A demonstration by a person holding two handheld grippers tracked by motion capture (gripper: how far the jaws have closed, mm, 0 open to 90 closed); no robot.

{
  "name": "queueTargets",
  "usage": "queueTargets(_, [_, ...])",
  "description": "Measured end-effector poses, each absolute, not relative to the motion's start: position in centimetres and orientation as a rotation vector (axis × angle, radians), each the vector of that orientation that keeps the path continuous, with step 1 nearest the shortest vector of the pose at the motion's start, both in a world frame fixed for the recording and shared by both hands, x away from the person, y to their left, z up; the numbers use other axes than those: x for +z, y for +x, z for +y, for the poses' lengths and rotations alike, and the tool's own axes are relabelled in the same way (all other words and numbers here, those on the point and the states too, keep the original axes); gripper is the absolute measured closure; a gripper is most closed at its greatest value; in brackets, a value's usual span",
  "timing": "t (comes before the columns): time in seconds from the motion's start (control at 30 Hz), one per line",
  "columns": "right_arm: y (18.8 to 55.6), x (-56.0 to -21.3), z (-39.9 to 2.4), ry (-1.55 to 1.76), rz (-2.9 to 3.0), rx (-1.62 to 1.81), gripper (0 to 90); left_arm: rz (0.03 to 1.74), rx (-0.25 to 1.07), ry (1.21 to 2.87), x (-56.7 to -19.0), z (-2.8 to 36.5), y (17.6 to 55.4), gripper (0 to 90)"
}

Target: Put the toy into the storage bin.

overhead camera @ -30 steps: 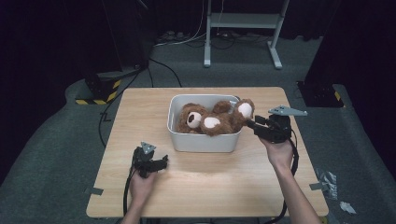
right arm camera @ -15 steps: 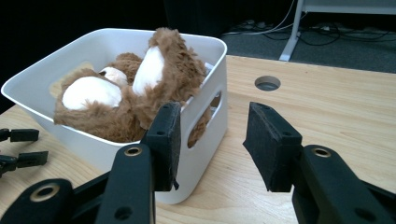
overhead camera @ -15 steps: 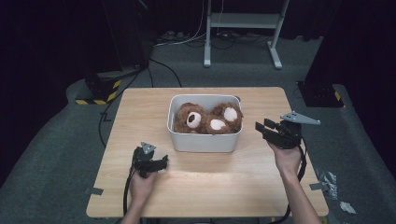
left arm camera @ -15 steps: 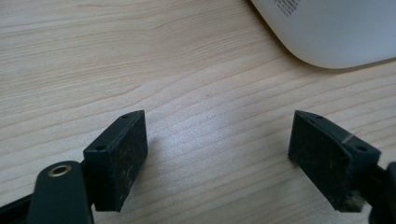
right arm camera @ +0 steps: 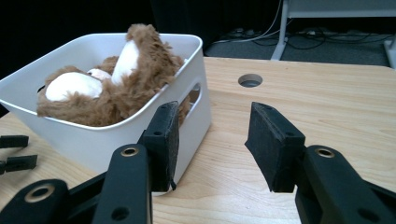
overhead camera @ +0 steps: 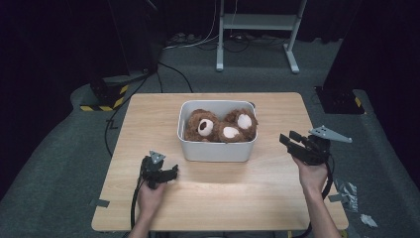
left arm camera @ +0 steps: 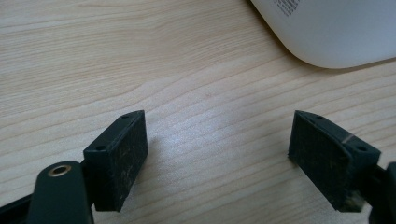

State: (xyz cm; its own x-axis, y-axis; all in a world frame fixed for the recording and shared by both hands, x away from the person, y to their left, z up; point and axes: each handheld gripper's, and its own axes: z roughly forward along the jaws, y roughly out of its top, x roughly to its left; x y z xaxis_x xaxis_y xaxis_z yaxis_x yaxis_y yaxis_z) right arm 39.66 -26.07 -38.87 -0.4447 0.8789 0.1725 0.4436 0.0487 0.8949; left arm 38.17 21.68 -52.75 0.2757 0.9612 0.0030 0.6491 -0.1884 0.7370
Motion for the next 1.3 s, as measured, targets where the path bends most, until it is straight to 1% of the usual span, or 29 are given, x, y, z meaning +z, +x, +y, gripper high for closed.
queueTargets(0.43, [38.8, -40.4, -27.9, 1.372, 1.867, 1.374, 53.2, 1.446, 0.64, 1.922, -52.7, 21.7, 38.2, 19.6])
queueTargets(1.3, [38.5, -43.5, -28.2, 1.405, 1.871, 1.335, 53.1, 1.444, 0.64, 1.922, -52.8, 21.7, 38.2, 19.6])
